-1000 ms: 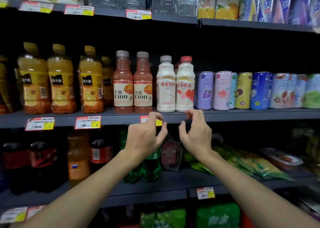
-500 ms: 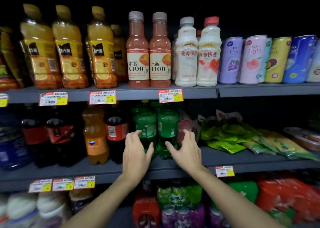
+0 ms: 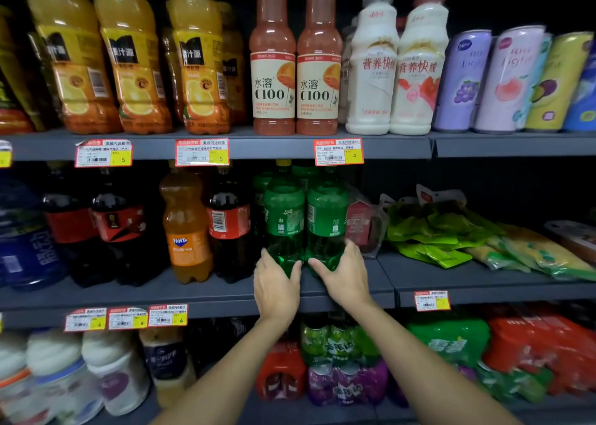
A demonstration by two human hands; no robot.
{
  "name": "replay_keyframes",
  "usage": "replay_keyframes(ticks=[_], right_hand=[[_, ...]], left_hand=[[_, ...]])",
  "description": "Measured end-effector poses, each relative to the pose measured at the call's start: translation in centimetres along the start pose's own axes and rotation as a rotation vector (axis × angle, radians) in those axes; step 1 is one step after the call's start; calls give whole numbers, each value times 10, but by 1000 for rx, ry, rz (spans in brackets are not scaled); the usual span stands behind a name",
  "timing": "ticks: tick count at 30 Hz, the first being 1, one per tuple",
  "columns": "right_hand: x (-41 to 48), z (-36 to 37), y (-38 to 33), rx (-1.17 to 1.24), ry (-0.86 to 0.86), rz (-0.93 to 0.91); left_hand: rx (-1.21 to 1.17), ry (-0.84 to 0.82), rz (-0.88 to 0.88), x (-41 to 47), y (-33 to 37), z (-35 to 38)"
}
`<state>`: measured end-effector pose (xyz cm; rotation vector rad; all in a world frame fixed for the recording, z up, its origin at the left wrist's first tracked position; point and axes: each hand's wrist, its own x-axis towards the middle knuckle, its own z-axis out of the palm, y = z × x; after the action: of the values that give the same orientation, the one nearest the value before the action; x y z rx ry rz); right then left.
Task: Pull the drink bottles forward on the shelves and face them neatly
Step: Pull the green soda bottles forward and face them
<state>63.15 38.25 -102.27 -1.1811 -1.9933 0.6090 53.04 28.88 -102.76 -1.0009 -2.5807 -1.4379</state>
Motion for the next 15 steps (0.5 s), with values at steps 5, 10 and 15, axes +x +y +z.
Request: replay_keyframes(ticks=[5,10,15], right_hand=[[-13,-2,0,-4,100,14],[-22,-9,6,-4,90,-30],[-18,-17,15,63,-139,-51]], left_hand=[[66,13,37,-6,2,-2],[79,76,51,-24,2,-3],[-37,-43,115,-11,-9,-13]])
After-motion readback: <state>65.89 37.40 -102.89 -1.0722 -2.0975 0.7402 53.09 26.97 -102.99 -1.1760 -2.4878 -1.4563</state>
